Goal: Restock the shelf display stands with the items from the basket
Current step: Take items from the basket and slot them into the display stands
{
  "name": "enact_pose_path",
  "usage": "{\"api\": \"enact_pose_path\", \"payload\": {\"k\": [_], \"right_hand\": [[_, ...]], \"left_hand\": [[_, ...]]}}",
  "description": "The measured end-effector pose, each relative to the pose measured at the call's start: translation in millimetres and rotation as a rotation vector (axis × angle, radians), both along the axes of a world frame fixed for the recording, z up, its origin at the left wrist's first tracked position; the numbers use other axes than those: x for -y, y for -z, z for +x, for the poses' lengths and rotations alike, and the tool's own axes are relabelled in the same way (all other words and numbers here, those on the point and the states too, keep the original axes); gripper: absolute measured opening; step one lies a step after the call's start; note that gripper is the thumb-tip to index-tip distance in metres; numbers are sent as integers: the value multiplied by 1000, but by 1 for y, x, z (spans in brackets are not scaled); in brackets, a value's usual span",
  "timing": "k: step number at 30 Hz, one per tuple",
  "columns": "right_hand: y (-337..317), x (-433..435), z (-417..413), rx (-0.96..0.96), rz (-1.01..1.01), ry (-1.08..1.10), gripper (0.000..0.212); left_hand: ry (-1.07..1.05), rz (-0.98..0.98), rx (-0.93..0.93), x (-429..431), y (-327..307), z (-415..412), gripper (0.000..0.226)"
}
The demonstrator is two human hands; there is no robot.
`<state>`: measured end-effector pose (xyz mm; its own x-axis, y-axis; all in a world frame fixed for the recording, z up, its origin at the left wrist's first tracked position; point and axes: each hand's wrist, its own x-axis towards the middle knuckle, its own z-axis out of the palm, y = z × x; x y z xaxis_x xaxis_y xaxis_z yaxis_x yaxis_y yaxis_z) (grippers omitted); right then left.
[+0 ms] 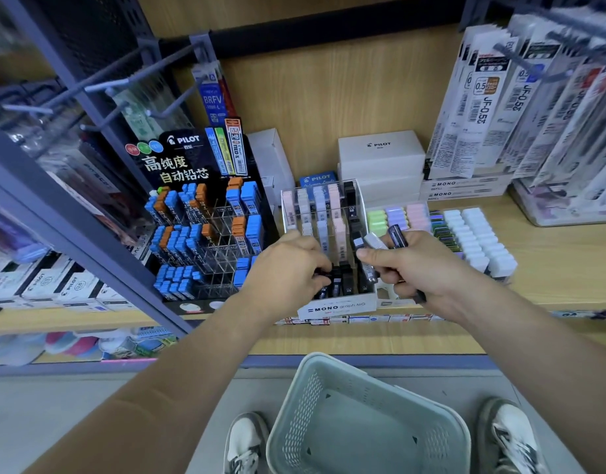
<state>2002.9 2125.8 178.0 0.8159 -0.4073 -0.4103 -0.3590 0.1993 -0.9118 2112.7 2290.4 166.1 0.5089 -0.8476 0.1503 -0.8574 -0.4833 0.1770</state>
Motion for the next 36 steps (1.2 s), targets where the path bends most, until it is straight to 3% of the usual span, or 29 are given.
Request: {"api": "enact_pose_path", "payload": {"k": [6, 14, 17, 20, 22, 25, 29, 33, 36], "right_hand": [[0, -10, 0, -10, 14, -21, 15], [13, -21, 5, 6, 4, -36, 30], [13, -22, 6, 3, 5, -37, 31], [11, -25, 7, 13, 3, -73, 24], [10, -26, 8, 15, -1, -90, 24], [10, -27, 8, 8, -7, -103, 30], [5, -25, 8, 4, -2, -93, 19], [-9, 2, 5, 21, 96, 113, 23], [-14, 14, -1, 24, 151, 145, 19]], "left_hand": [[13, 58, 30, -5, -1, 4, 17], [22, 57, 1, -8, -6, 9, 18], [-94, -121, -160, -9, -13, 9, 11], [-225, -384, -550, -7, -26, 3, 12], [-213, -449, -762, -6, -31, -1, 11], [-204, -482, -847, -7, -38, -5, 7], [-241, -458, -798, -9, -38, -3, 12], [-279, -389, -659, -10, -29, -1, 11], [-269, -318, -582, -9, -20, -3, 9]]}}
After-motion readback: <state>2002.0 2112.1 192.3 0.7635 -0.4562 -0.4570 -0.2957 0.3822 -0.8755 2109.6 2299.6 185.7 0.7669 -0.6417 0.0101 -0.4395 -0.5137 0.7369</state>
